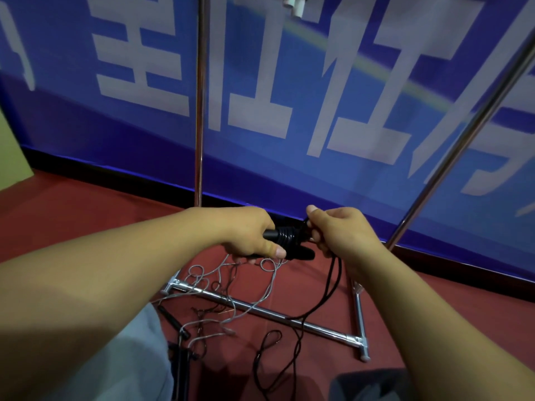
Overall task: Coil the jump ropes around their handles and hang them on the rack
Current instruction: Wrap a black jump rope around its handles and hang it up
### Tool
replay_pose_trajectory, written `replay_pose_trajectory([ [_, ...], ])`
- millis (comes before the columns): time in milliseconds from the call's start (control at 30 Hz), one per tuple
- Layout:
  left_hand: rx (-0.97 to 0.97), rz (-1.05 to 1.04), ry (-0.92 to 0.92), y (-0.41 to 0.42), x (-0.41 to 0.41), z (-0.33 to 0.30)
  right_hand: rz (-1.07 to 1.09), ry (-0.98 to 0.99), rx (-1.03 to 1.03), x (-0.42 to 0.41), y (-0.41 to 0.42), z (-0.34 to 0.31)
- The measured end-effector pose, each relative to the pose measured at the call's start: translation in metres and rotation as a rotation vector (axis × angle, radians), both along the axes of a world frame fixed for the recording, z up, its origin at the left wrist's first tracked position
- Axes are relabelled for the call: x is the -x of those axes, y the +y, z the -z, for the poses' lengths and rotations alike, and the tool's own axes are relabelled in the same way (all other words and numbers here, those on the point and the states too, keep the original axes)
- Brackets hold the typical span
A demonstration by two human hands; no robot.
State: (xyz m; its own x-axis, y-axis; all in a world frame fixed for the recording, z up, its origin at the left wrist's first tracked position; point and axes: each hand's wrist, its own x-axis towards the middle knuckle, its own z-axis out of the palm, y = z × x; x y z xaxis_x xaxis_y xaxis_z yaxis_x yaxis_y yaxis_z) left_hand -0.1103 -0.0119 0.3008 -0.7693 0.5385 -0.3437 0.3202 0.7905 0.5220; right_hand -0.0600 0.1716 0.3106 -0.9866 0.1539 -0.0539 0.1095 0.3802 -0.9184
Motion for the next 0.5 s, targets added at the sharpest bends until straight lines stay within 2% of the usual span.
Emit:
replay_pose_trajectory([
  [267, 0.087, 0.124, 0.263, 0.002, -0.01, -0.008, 0.039, -0.011, 0.0, 0.001, 0.002, -0.001],
  [500, 0.088, 0.119, 0.288, 0.003, -0.014, -0.011, 0.101, -0.033, 0.002, 0.002, 0.002, -0.001],
])
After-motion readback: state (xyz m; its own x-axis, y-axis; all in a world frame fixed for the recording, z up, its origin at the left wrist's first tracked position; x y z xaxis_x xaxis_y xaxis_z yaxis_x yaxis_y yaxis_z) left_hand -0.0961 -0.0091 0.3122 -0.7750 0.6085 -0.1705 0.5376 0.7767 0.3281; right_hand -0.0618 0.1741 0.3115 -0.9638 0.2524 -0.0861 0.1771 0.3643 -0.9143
